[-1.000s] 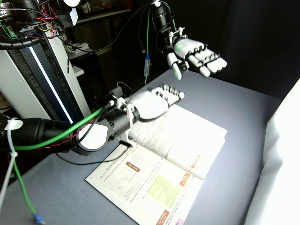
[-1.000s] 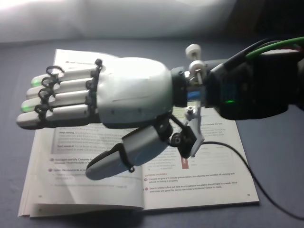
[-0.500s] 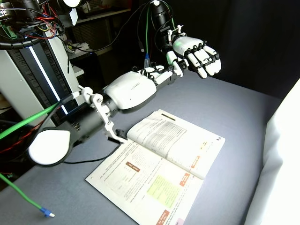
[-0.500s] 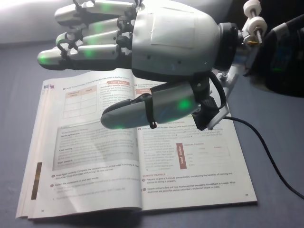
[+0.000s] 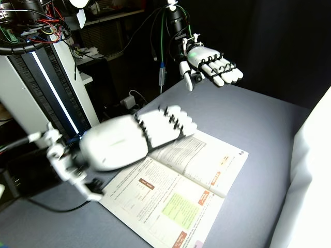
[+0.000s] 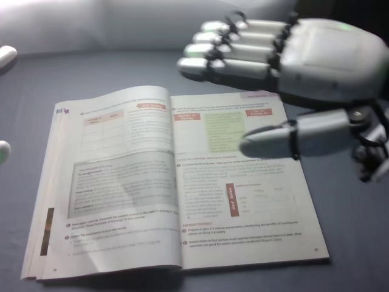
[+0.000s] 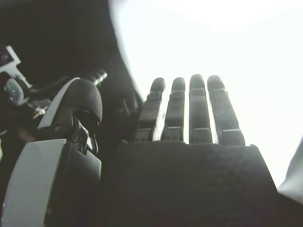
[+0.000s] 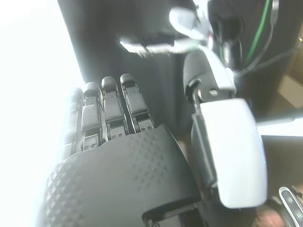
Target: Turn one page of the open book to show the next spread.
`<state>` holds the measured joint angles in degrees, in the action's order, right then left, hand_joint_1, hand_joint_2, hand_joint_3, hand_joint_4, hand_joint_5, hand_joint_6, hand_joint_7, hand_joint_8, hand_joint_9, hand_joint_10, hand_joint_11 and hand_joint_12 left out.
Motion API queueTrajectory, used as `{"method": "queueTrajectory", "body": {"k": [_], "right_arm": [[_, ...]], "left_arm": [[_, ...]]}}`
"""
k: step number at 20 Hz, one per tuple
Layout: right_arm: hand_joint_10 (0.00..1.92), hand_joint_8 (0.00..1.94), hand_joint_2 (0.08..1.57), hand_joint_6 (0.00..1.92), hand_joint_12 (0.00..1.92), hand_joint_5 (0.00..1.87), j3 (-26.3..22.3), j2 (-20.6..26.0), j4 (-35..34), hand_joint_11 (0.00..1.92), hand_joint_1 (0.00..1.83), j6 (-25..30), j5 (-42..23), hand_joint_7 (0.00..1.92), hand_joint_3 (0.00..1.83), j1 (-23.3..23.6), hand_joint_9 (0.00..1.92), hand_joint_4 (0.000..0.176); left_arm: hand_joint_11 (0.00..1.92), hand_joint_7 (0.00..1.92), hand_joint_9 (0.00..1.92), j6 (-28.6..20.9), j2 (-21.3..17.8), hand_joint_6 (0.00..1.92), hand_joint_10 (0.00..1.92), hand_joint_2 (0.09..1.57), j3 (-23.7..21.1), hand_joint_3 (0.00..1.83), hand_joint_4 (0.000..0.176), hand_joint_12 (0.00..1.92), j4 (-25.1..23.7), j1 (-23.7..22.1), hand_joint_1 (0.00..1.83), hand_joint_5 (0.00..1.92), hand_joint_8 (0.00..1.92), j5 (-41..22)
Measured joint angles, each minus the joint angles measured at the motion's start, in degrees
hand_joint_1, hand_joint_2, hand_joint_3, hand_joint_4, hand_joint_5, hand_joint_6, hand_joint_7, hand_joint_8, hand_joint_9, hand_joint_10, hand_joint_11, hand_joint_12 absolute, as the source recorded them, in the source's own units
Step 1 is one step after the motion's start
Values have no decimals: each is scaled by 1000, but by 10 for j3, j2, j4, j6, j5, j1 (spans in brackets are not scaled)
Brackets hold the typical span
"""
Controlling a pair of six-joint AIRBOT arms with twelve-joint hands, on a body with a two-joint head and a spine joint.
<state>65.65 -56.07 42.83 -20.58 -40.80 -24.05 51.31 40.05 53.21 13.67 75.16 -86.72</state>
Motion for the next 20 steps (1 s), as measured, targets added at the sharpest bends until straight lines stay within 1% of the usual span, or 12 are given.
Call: {"method": "queueTrajectory", "body": {"k": [1, 2, 6, 9, 12, 14, 16, 18, 19, 20], "right_arm": [[0, 0, 1294, 0, 0, 0, -7, 16, -21, 0, 0, -8, 4, 0, 10, -16, 0, 0], [0, 0, 1296, 0, 0, 0, -10, 23, -31, 0, 0, -13, 5, 0, 10, -23, 0, 0], [0, 0, 1272, 0, 0, 0, -37, 61, -125, 0, 0, -66, 13, 0, 0, -83, 0, 0], [0, 0, 1288, 0, 0, 0, -53, 81, -204, 0, 0, -98, -7, 0, 5, -140, 0, 0], [0, 0, 1299, 0, 0, 0, -68, 97, -282, 0, 0, -127, -58, 0, 9, -198, 0, 0], [0, 0, 1334, 0, 0, 0, -75, 109, -328, 0, 0, -132, -99, 0, 25, -238, 0, 0], [0, 0, 1324, 0, 0, 0, -82, 115, -366, 0, 0, -136, -147, 0, 19, -274, 0, 0], [0, 0, 1362, 0, 0, 0, -88, 116, -395, 0, 4, -138, -198, 0, 35, -301, 0, 0], [0, 0, 1366, 0, 0, 0, -92, 117, -405, 0, 42, -138, -213, 0, 28, -307, 0, 0], [0, 0, 1356, 0, 0, 0, -93, 117, -410, 0, 171, -137, -237, 0, 14, -316, 0, 0]], "left_arm": [[0, 0, 0, -3, 5, 0, 0, 1419, 4, 0, 0, 0, 2, 0, 0, 0, 0, 1], [0, 0, 0, -4, 7, 0, 0, 1415, 5, 0, 0, 0, 3, 0, 0, 0, 0, 3], [0, 0, 0, -18, 35, 0, 0, 1389, 19, 0, 0, 0, -12, -16, 0, 0, 0, 14], [0, 0, 0, -24, 52, 0, 0, 1368, 27, 0, 0, 0, -24, -32, 0, 0, 0, 23], [0, 0, 0, -32, 70, 0, 0, 1335, 36, 0, 0, 0, -21, -45, 0, 0, 0, 22], [0, 0, 0, -37, 84, 0, 0, 1327, 40, 0, 0, 0, -19, -47, 0, 0, 0, 18], [0, 0, 0, -40, 90, 0, 0, 1336, 40, 0, 0, 0, -16, -47, 79, 0, 0, 15], [0, 0, 0, -47, 100, 0, 0, 1355, 42, 0, 0, 0, 3, -47, 153, 0, 0, -3], [0, 0, 0, -47, 102, 0, 0, 1341, 42, 0, 0, 0, 7, -47, 204, 0, 0, -8], [0, 0, 0, -49, 106, 0, 0, 1333, 42, 0, 0, 0, 14, -47, 242, 0, 0, -16]]}}
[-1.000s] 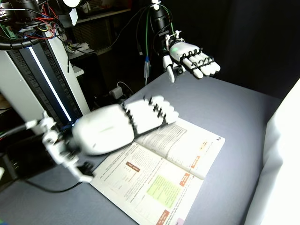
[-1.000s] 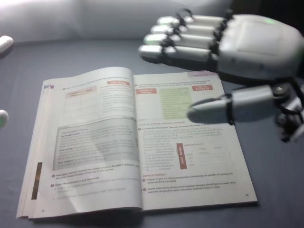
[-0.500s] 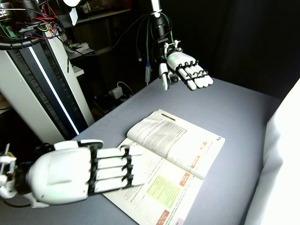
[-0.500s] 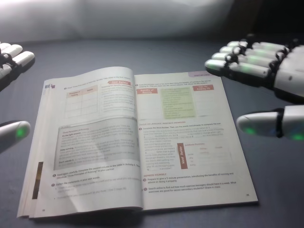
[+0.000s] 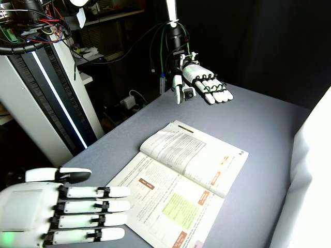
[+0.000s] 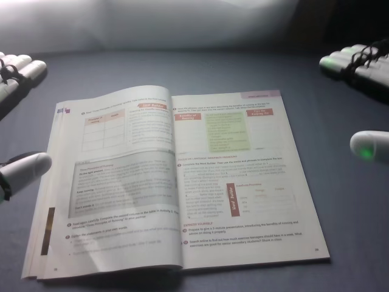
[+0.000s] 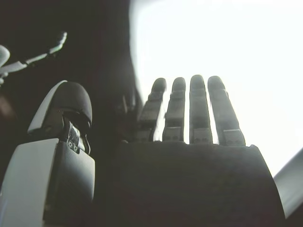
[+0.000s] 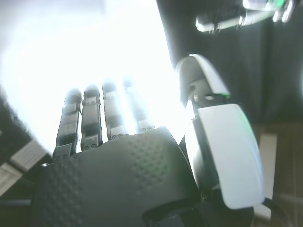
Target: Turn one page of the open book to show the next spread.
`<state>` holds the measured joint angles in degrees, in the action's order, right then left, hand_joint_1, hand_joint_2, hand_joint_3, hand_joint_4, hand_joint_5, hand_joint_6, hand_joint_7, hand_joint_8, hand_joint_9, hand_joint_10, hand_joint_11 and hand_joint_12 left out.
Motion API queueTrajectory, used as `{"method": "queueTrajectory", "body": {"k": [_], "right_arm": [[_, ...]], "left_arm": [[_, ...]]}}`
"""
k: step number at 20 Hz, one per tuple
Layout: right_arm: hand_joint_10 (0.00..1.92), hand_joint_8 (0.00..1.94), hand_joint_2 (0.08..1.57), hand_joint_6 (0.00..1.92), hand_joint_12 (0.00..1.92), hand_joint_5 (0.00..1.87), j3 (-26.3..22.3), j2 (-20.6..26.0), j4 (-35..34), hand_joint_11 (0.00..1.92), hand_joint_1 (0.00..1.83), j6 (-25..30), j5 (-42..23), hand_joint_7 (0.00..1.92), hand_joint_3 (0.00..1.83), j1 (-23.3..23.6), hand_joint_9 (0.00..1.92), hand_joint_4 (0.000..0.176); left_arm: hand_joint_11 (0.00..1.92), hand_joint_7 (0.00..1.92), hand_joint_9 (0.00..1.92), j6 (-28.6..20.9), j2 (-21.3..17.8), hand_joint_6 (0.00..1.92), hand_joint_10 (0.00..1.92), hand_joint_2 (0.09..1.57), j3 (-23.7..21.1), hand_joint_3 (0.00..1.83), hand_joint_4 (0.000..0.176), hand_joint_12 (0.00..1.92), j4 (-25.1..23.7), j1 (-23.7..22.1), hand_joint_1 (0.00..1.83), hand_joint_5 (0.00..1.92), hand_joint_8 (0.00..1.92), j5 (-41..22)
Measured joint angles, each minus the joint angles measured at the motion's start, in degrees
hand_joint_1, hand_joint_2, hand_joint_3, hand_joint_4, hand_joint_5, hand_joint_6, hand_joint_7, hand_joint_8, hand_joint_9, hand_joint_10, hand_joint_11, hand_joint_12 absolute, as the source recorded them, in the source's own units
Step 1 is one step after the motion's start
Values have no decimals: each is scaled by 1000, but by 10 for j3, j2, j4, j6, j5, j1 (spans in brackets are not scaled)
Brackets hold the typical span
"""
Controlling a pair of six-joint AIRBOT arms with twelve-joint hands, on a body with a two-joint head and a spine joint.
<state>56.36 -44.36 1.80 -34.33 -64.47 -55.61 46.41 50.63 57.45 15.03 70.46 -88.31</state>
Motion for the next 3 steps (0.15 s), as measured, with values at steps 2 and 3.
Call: {"method": "queueTrajectory", "body": {"k": [2, 3], "right_arm": [[0, 0, 1358, 0, 0, 0, -6, 1, -28, 0, 274, 1, -57, 0, 7, -19, 0, 0], [0, 0, 1358, 0, 0, 0, -7, 3, -40, 0, 274, 1, -88, 0, 7, -33, 0, 0]], "left_arm": [[0, 0, 0, -5, 6, 0, 0, 1315, 2, 0, 21, 0, 6, 0, 365, 0, 0, -18], [0, 0, 0, -10, 8, 0, 0, 1315, 3, 0, 21, 0, 7, 0, 365, 0, 0, -25]]}}
